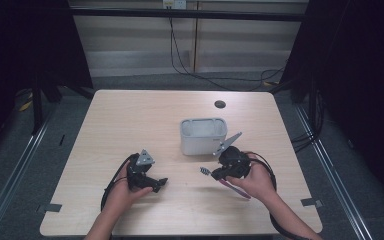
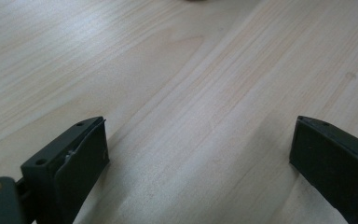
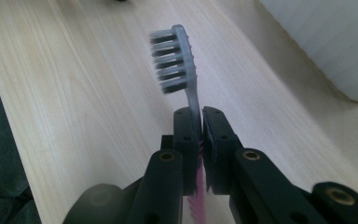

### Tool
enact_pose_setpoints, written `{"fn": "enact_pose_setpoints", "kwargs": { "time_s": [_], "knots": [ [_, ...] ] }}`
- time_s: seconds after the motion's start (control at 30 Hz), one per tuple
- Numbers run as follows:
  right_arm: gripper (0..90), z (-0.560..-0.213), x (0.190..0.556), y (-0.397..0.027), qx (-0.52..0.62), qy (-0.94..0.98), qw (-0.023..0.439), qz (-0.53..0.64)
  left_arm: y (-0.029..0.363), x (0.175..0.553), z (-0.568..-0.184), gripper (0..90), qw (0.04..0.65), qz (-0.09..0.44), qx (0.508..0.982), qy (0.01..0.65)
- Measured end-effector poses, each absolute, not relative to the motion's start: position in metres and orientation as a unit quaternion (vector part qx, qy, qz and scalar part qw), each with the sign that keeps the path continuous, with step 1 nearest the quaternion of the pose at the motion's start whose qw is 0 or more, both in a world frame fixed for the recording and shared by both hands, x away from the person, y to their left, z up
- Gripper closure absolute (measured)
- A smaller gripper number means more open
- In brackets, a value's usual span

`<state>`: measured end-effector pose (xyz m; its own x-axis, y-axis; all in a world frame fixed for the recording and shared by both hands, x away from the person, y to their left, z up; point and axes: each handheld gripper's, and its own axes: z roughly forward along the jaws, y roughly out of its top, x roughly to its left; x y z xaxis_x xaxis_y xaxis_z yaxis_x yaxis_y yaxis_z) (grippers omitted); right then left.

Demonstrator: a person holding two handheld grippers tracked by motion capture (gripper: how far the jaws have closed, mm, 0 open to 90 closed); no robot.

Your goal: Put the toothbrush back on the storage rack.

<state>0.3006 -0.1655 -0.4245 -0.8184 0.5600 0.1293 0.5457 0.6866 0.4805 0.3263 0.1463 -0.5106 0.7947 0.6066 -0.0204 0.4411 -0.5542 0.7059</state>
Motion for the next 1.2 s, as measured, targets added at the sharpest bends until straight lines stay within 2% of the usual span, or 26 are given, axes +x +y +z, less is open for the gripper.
{"fn": "enact_pose_setpoints", "kwargs": {
  "time_s": [0.5,1.2],
  "knots": [
    [84.8,-0.399,0.305,-0.179,0.314,0.896,0.033,0.311,0.146,0.326,-0.511,3.9,0.366,0.114,0.873,0.301],
    [84.8,-0.379,0.313,-0.193,0.336,0.86,0.052,0.381,0.146,0.326,-0.511,3.9,0.364,0.115,0.874,0.299]
  ]
}}
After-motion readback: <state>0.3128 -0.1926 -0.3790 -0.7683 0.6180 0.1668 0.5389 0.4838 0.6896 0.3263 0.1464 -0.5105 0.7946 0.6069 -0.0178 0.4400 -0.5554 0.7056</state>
